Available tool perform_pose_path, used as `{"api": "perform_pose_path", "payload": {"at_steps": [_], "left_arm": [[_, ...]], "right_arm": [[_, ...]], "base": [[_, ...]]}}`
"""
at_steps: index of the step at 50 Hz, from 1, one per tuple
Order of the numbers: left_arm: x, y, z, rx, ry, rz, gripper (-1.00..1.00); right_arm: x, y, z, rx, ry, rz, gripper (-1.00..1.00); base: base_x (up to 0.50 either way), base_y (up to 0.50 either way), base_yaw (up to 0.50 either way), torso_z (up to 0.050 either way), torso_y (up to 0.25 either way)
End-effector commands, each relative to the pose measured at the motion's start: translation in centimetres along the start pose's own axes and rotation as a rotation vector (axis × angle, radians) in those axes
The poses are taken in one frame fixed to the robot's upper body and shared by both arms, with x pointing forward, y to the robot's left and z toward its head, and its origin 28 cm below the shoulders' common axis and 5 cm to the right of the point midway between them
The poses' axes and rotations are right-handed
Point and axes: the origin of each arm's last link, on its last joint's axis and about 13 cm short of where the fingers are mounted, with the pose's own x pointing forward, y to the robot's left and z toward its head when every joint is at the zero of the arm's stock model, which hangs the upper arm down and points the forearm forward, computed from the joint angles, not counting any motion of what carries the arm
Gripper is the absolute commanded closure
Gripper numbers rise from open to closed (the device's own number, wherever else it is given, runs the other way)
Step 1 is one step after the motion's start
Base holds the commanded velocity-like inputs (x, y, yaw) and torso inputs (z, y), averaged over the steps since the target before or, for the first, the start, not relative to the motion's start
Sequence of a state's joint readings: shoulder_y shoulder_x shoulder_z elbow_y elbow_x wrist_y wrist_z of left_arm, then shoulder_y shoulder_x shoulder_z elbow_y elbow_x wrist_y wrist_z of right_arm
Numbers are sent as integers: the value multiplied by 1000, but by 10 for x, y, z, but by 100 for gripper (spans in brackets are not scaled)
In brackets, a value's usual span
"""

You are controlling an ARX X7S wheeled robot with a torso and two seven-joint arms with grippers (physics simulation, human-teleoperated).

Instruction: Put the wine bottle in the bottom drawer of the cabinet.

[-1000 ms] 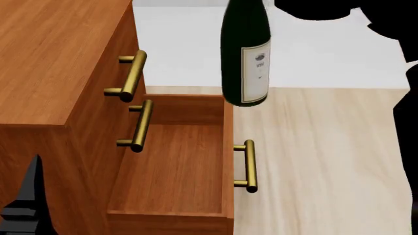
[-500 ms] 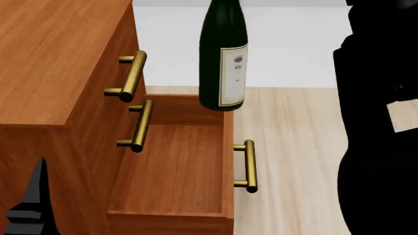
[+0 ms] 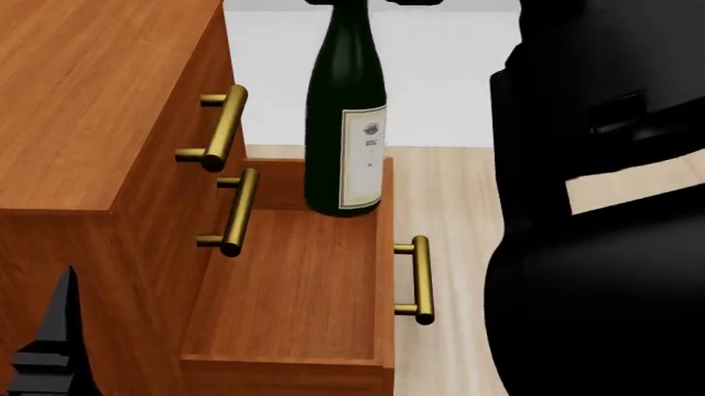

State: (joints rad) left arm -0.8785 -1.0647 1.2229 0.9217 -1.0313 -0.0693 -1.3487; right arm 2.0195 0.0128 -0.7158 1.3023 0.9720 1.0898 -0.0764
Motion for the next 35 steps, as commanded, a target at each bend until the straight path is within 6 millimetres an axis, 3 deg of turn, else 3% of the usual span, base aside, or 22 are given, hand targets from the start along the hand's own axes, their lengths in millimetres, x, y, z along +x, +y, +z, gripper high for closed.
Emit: {"api": "perform_pose_path", "payload": {"at_steps": [1, 35], "left_arm": [[1, -1, -4, -3, 10, -4, -100], [-1, -1, 0, -16, -3, -16, -100]], "right_arm": [[7, 6, -5, 7, 14, 36, 100], [22, 11, -26, 15, 138, 59, 100]], "base": [[0, 0, 0, 0, 0], [0, 0, 0, 0, 1]]}}
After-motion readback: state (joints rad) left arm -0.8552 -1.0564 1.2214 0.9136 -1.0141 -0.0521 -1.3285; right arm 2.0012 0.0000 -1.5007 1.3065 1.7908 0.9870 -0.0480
